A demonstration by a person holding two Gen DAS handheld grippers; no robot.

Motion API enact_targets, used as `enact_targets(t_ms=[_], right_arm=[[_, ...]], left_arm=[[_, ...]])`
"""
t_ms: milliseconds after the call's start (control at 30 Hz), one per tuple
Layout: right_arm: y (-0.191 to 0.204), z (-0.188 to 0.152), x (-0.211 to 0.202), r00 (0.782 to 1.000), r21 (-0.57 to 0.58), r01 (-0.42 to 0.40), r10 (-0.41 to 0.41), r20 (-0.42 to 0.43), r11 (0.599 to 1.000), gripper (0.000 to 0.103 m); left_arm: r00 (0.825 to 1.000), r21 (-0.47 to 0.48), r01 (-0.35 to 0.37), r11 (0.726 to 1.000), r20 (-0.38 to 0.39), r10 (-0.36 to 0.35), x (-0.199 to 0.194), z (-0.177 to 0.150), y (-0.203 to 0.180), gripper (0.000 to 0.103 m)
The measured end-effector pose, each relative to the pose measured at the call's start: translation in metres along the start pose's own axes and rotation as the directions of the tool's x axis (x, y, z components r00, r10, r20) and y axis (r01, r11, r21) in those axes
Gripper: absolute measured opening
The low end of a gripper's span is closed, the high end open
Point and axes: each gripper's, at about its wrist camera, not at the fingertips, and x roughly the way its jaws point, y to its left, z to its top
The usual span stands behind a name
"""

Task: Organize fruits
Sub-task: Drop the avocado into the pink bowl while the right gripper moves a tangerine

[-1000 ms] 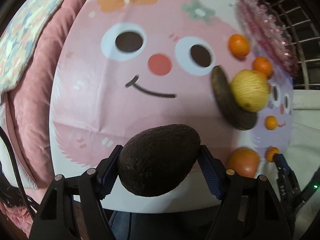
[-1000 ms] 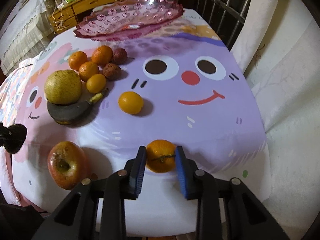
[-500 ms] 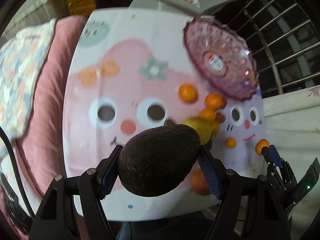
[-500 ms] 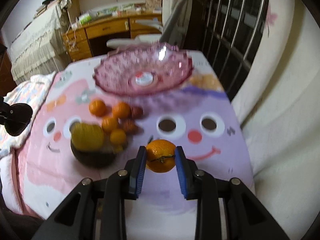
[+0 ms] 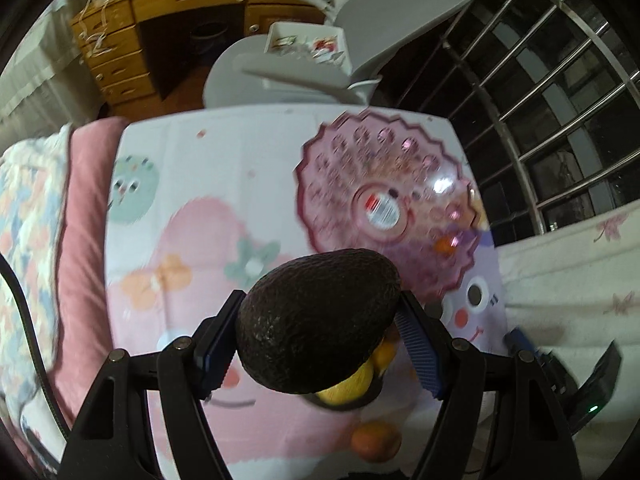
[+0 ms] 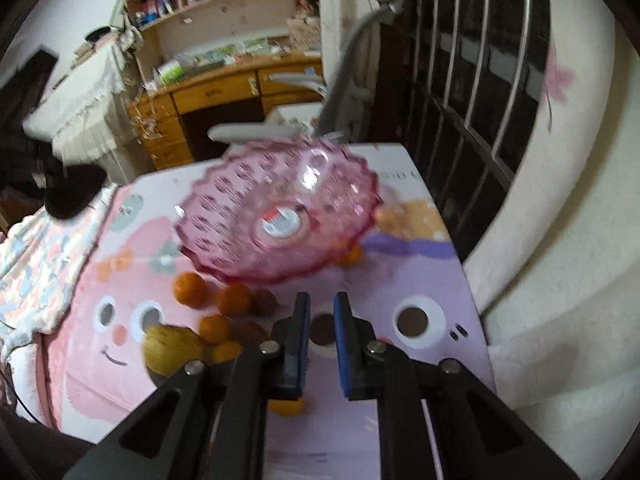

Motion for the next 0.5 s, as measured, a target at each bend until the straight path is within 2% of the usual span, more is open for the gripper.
enact_targets(t_ms=[100,267,500], right_arm=[[-0.011,-0.009,0.016,0.998,0.040,0.009,-0.006,-0.060,0.999,0.012],[-0.018,-0.015,0.031,0.995,0.060,0.002,0.004,-0.100,0.998,0.012],[-0.020,-0.014,0.048,0.991,0.075,-0.016,0.026,-0.133,0.997,0.012]], left_arm=[[1.000,0.016,0.029,0.999,0.011,-0.030,0.014,0.017,-0.009,0.073],[0.997,0.026,0.077,0.997,0.010,-0.077,0.041,0.034,-0.022,0.073],[0.996,0.056,0.073,0.996,-0.052,-0.071,0.093,0.045,-0.037,0.073]])
